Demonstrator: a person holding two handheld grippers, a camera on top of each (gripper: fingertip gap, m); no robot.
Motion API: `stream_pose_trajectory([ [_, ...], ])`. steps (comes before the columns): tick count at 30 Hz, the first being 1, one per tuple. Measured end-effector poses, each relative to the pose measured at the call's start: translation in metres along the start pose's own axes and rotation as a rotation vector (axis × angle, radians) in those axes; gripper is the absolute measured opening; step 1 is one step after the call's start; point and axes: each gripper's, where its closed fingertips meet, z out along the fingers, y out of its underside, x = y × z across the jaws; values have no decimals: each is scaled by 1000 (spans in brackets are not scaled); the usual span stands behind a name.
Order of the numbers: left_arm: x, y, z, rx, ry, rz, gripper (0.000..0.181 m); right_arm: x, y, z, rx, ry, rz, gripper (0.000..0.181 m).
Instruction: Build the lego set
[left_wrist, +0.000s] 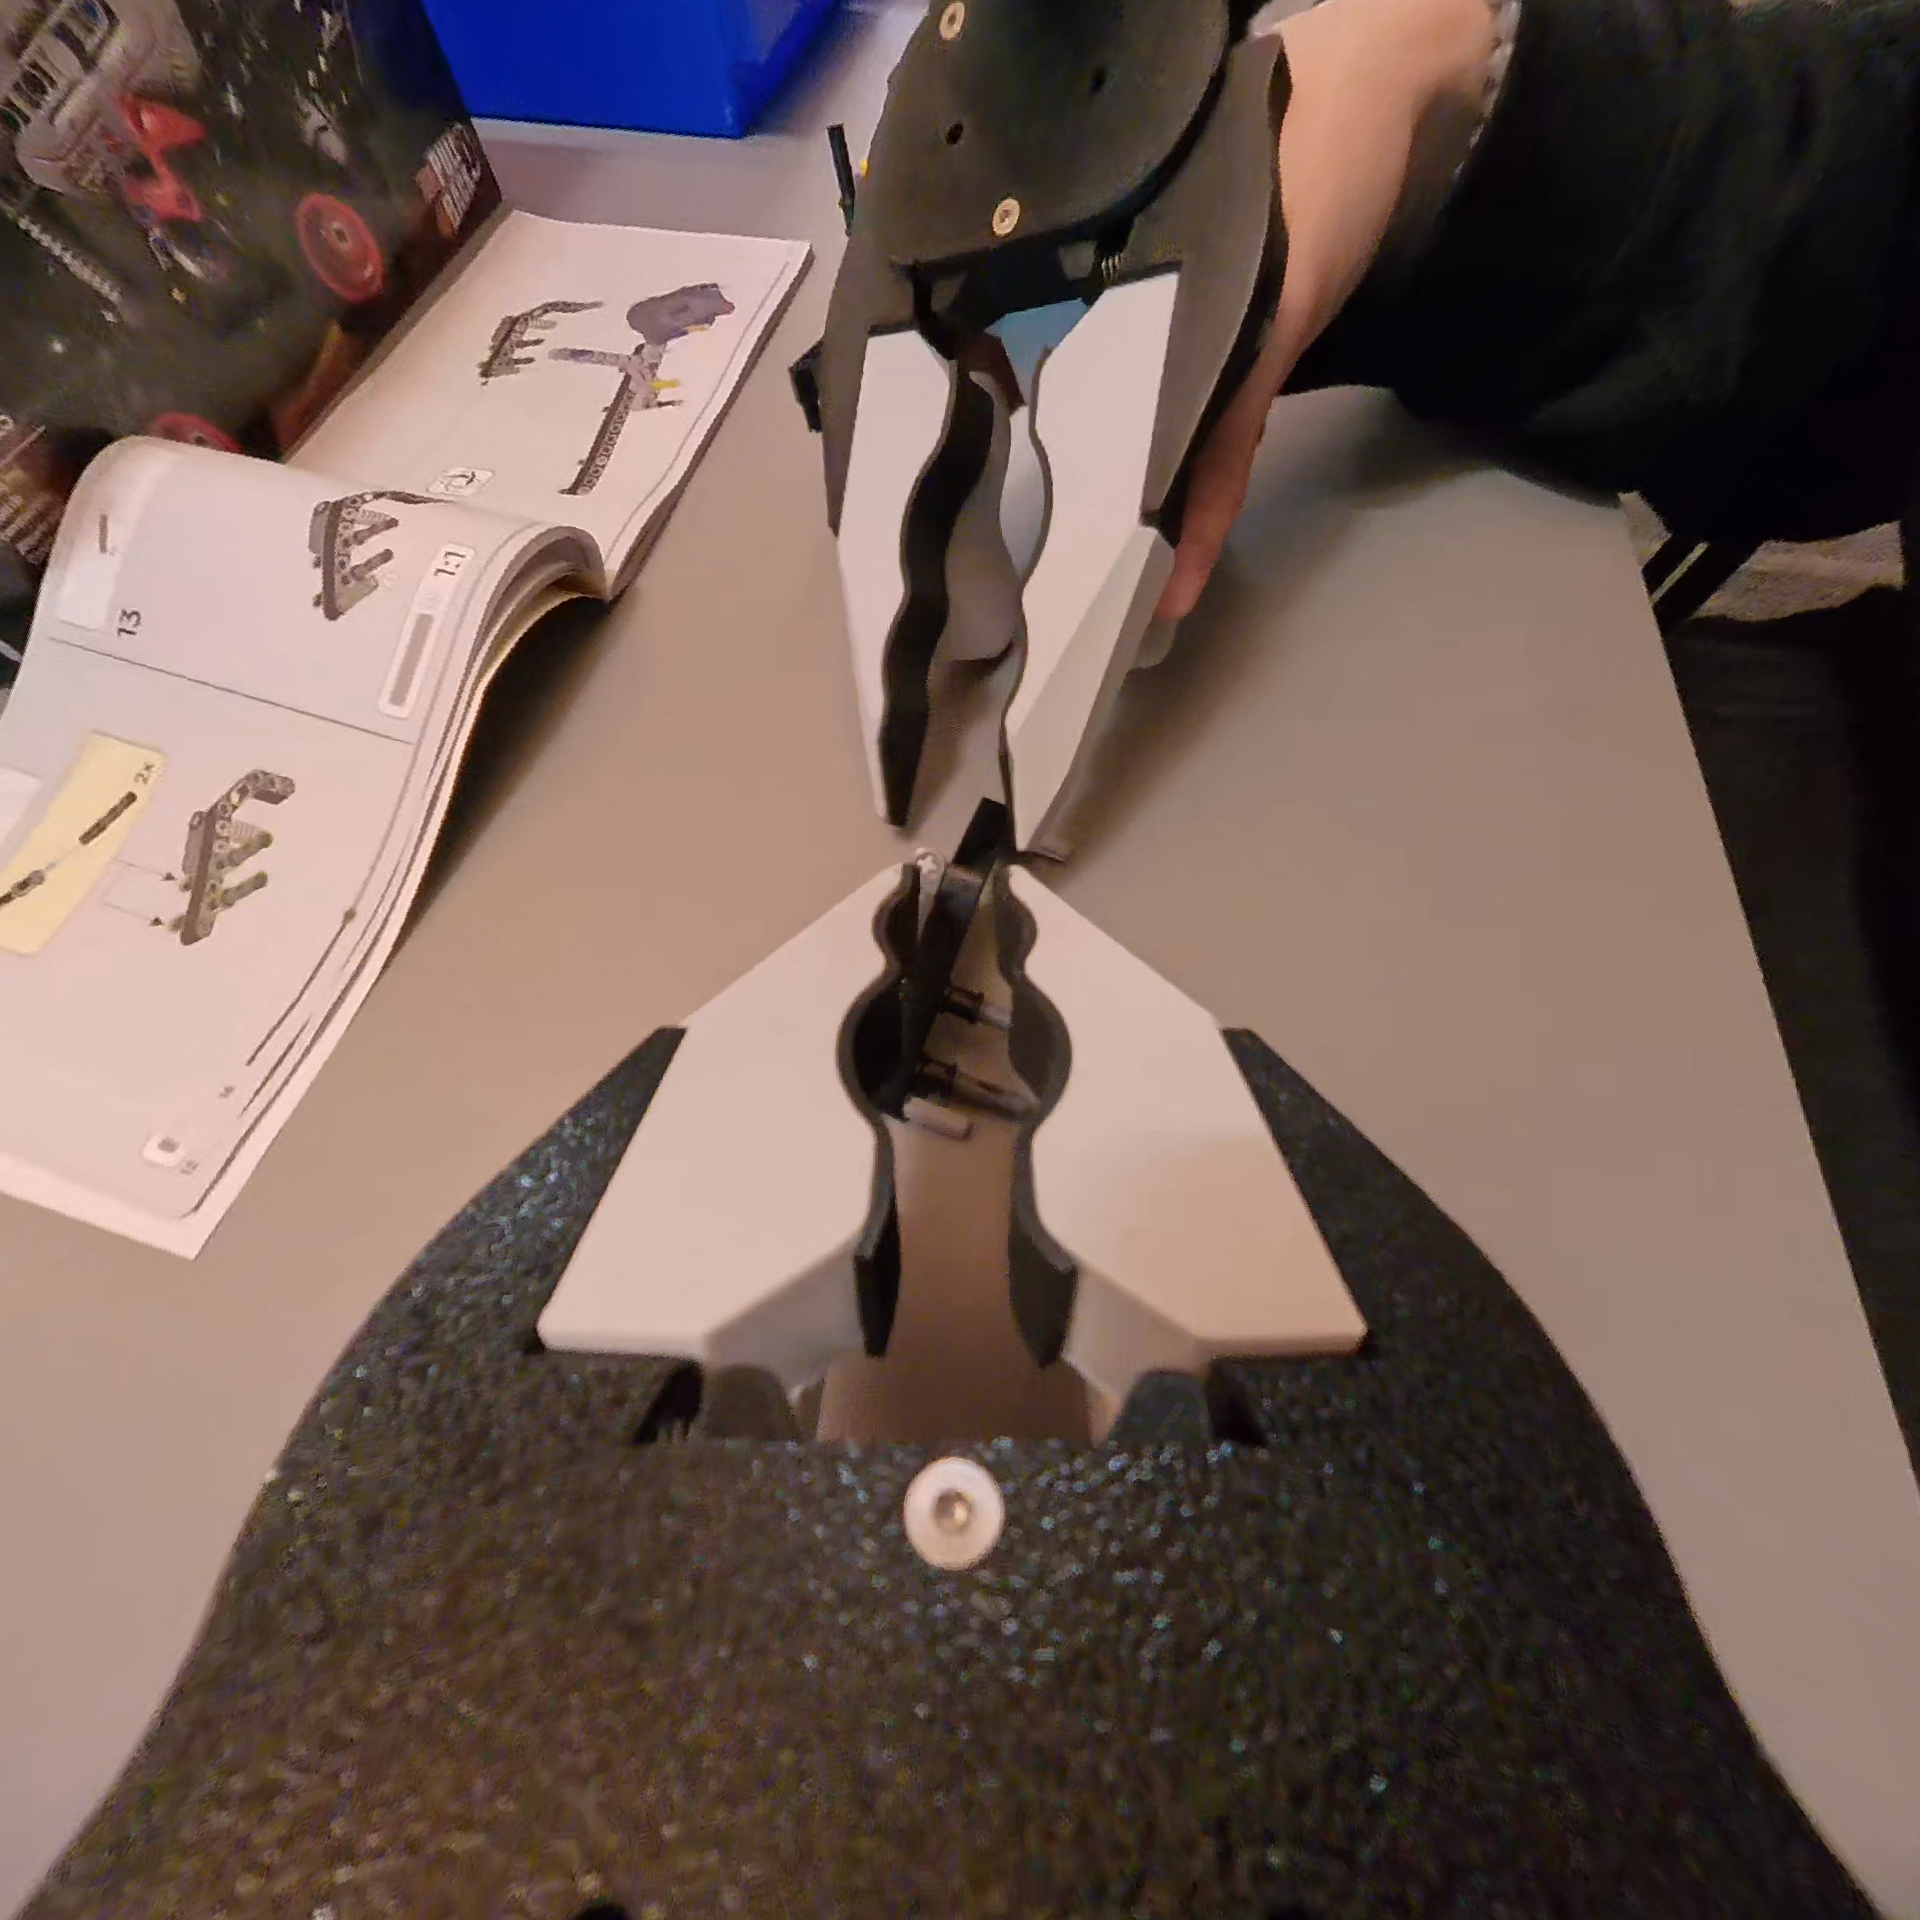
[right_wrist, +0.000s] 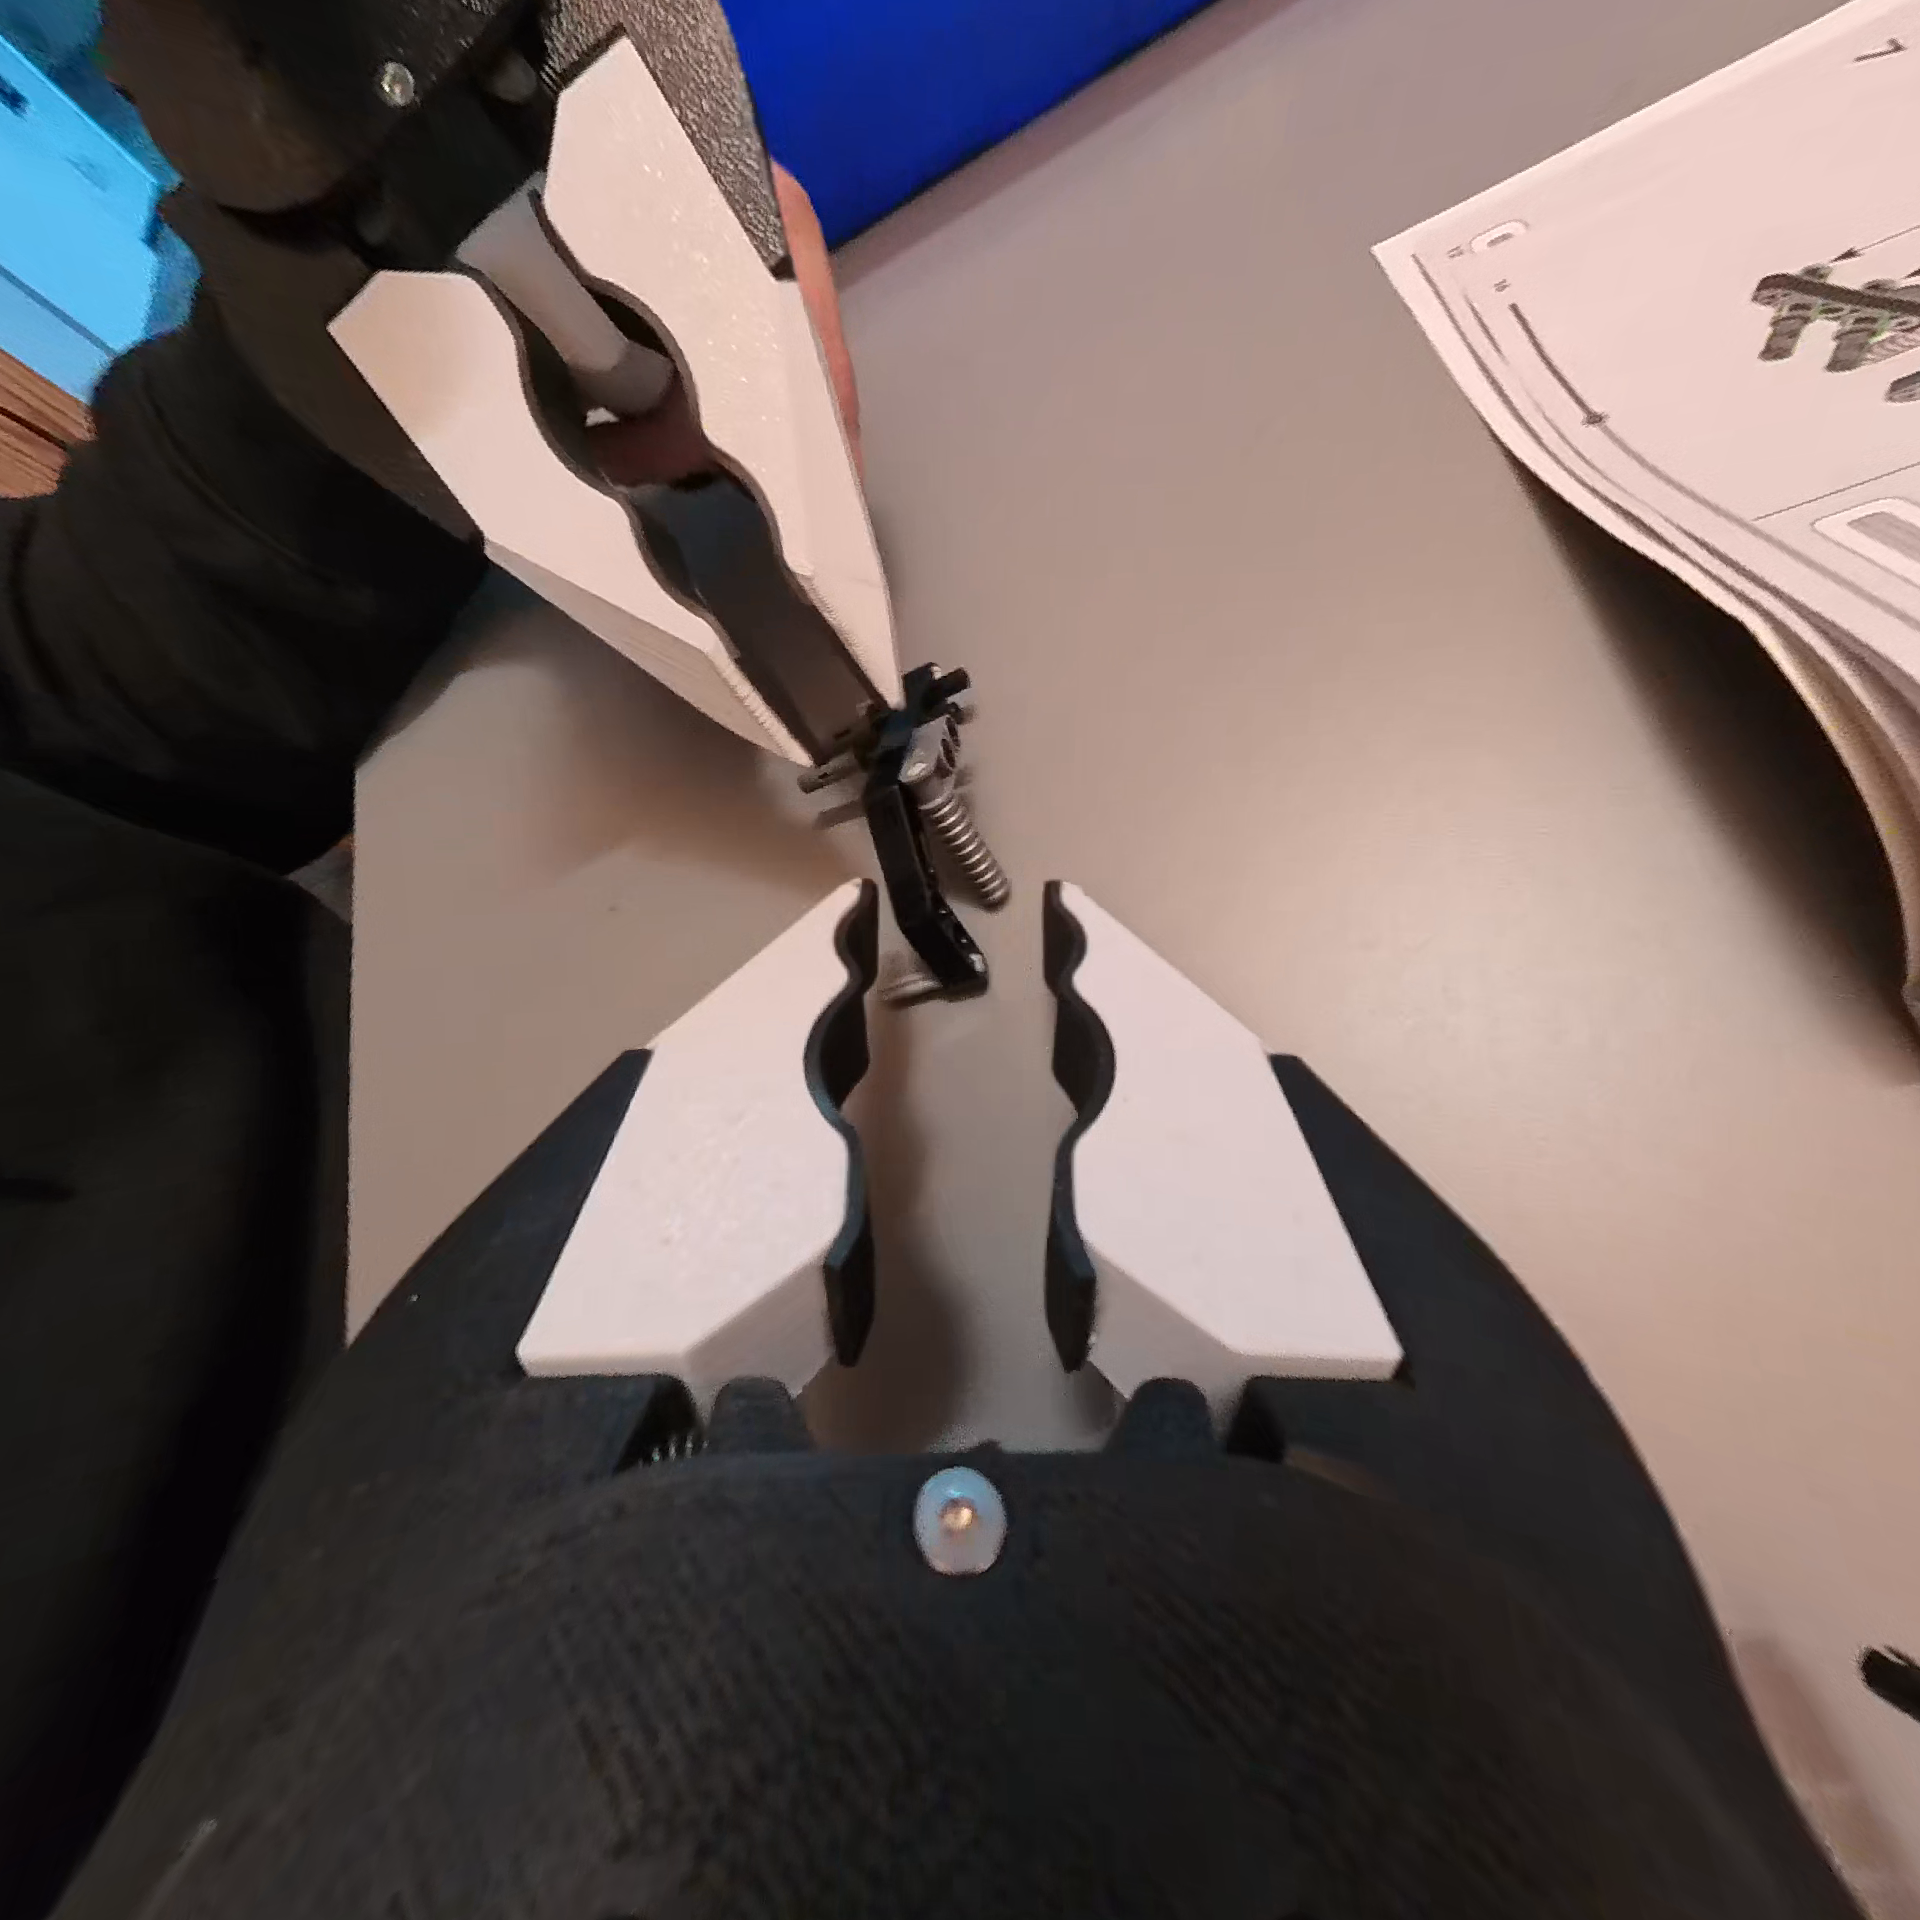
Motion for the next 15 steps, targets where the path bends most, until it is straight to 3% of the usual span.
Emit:
stream_pose_trajectory([
  [5, 4, -13, -6, 74, 35, -24, 13, 1, -7, -1, 19, 58, -46, 47],
  [9, 2, -35, -26, 187, 16, -37, 17, -19, -10, -16, -14, 118, -130, 49],
  [12, -14, -43, -42, 207, -99, -49, 21, -30, -13, -52, 34, 187, -176, 51],
  [15, -29, -45, -44, 164, -203, -30, 23, -9, -18, -120, 187, 392, -159, 51],
])
